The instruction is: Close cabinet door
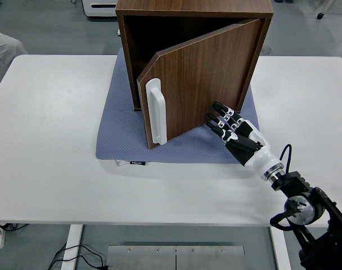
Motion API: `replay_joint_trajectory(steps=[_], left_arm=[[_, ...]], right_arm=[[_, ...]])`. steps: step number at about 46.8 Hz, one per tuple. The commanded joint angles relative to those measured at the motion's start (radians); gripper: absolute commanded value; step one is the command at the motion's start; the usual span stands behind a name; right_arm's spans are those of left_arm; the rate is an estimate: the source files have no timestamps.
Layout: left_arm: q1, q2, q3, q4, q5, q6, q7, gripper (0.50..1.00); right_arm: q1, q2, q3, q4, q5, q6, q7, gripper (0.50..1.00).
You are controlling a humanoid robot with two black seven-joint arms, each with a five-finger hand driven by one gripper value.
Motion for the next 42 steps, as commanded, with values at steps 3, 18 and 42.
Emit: replay_joint_trajectory(steps=[3,18,42], left_arm=[[0.0,0.0,0.0,0.0,0.0,0.0,0.0,1.0],[0.0,0.0,0.0,0.0,0.0,0.0,0.0,1.0],[0.001,0.0,0.0,0.0,0.0,0.0,0.0,1.0]], right_arm=[[0.024,0.0,-0.018,-0.028,0.0,0.0,-0.012,1.0],[0.071,0.0,-0.074,-0.031,0.0,0.005,-0.022,1.0],[0.166,0.0,-0.16,-0.071,0.0,0.025,-0.037,1.0]])
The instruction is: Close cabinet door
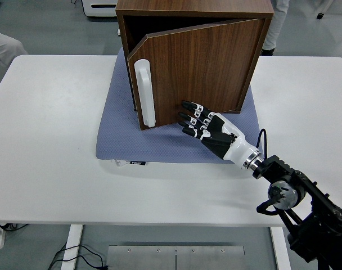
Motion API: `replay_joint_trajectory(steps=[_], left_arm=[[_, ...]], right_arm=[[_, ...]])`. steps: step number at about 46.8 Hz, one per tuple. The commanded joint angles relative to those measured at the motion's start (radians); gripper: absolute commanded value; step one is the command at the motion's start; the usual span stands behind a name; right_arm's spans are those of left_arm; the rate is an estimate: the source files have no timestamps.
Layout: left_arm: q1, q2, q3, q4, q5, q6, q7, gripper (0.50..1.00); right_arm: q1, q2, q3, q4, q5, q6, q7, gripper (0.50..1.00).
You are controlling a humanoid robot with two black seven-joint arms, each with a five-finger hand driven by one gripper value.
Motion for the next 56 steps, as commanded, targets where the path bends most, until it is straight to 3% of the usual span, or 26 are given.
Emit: replay_joint_trajectory(steps=[1,32,44,56], left_arm=[[0.0,0.0,0.0,0.0,-0.001,0.0,0.0,1.0],[0.001,0.0,0.0,0.0,0.0,0.0,0.0,1.0],[0.0,0.0,0.0,0.0,0.0,0.0,0.0,1.0],[0.0,0.0,0.0,0.0,-0.001,0.0,0.0,1.0]], right_arm=[[0.027,0.0,-0.012,-0.014,0.0,0.005,-0.002,1.0],[0.228,0.0,-0.061,-0.146,0.067,0.006,-0.017,1.0],[0.275,0.0,-0.059,-0.182,0.106,-0.014,-0.017,1.0],[0.275,0.0,-0.051,-0.185,0.133,-0.069,-0.011,1.0]])
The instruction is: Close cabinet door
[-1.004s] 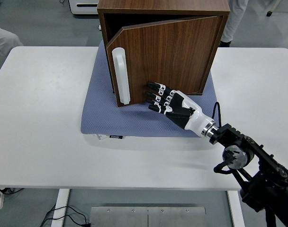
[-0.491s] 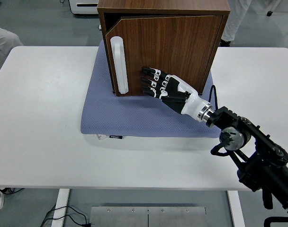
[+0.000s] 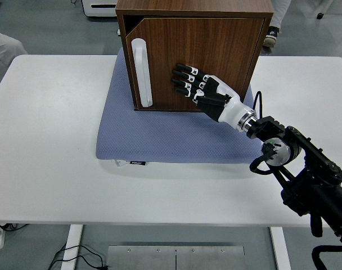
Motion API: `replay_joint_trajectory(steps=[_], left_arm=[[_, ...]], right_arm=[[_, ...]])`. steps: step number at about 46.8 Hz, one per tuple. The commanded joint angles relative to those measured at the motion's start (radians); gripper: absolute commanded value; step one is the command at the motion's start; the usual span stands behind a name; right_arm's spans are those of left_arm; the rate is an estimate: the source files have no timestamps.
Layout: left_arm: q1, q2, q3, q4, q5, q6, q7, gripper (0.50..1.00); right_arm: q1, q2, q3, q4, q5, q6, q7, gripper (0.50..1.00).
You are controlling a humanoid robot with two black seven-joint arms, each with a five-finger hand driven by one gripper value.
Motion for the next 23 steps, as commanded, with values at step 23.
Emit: replay_joint_trajectory(steps=[23], left_arm=[[0.0,0.0,0.0,0.0,0.0,0.0,0.0,1.0]], right_arm=[[-0.027,0.0,-0.007,0.014,0.034,-0.013,0.007,1.0]])
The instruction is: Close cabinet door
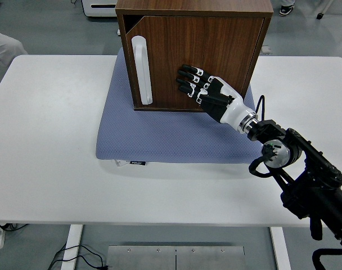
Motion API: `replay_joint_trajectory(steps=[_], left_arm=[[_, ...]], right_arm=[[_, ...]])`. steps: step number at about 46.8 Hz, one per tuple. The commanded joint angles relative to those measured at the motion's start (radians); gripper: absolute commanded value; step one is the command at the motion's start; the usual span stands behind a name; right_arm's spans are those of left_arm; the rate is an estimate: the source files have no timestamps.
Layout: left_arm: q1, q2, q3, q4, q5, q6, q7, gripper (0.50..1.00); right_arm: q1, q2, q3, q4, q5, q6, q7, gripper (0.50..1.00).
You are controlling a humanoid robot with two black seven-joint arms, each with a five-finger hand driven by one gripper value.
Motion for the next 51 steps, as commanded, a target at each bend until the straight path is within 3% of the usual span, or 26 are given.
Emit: replay_joint_trajectory(steps=[1,6,10,19,35,51], left_arm=[[0.0,0.0,0.0,0.0,0.0,0.0,0.0,1.0],[0.002,0.0,0.0,0.0,0.0,0.0,0.0,1.0],[0.0,0.0,0.0,0.0,0.0,0.0,0.0,1.0],[0.002,0.0,0.0,0.0,0.0,0.0,0.0,1.0],[0.002,0.0,0.0,0.0,0.0,0.0,0.0,1.0],[0.0,0.0,0.0,0.0,0.0,0.0,-0.001,1.0]], right_arm=[[-0.005,0.0,-0.003,0.004,-0.003,0.037,-0.003,1.0],[-0.028,0.0,-0.003,0.012,-0.006,0.121,-0.009,1.0],[-0.06,0.0,-0.003,0.067,-0.006,0.15,-0.014,1.0],[-0.14,0.0,0.006,0.148,-0.006,0.157,-0.014,1.0],[-0.278,-0.132,0.133,0.241,-0.004,0.157,-0.012,1.0],[-0.411,-0.207,0.293,0.308,0.0,0.155,-0.012,1.0]])
